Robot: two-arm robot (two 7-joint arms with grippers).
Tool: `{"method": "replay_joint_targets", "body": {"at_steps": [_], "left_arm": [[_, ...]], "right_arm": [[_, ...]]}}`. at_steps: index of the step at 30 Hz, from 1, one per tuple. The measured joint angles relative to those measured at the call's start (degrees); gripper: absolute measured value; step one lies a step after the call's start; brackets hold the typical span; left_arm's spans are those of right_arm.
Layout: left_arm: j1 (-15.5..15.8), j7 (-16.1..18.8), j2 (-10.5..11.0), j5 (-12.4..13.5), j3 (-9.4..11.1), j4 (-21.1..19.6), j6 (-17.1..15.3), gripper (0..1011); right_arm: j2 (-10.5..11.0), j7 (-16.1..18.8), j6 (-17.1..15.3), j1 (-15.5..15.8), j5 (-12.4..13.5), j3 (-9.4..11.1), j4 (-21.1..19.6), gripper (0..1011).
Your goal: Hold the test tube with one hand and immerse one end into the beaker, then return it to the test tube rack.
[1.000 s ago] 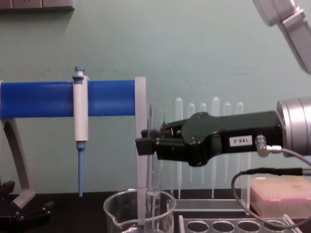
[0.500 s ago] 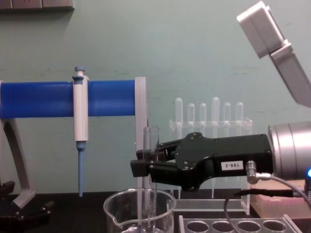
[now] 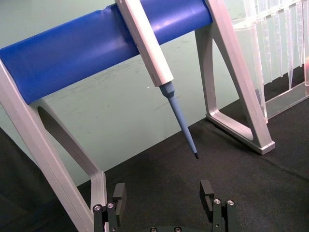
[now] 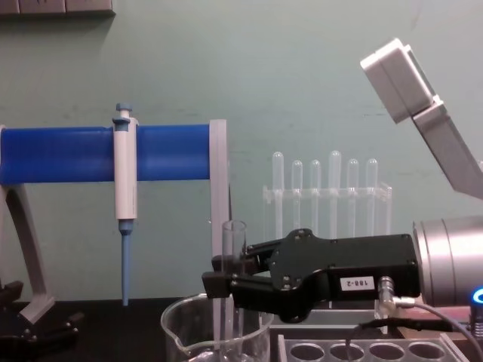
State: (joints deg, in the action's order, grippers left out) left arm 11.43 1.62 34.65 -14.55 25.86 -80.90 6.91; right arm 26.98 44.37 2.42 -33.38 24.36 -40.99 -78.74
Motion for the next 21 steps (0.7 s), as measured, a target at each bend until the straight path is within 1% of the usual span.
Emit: {"method": "replay_joint_targets", "body": {"at_steps": [7,15,21], "left_arm": [[0.00,0.00,0.00,0.00,0.00,0.00,0.00,1000],[0.00,0.00,0.00,0.00,0.00,0.00,0.00,1000],[0.00,0.00,0.00,0.00,0.00,0.00,0.00,1000]], "right_arm": [[-0.43,0.21,0.39,0.38,-0.28,0.32,0.72,238],[-1.50,-0.16,1.30,0.70,-0.92,0.73,2.58,238],[-2.05,0.19,1.24,0.53,-1.12,0.94,3.92,238]]}}
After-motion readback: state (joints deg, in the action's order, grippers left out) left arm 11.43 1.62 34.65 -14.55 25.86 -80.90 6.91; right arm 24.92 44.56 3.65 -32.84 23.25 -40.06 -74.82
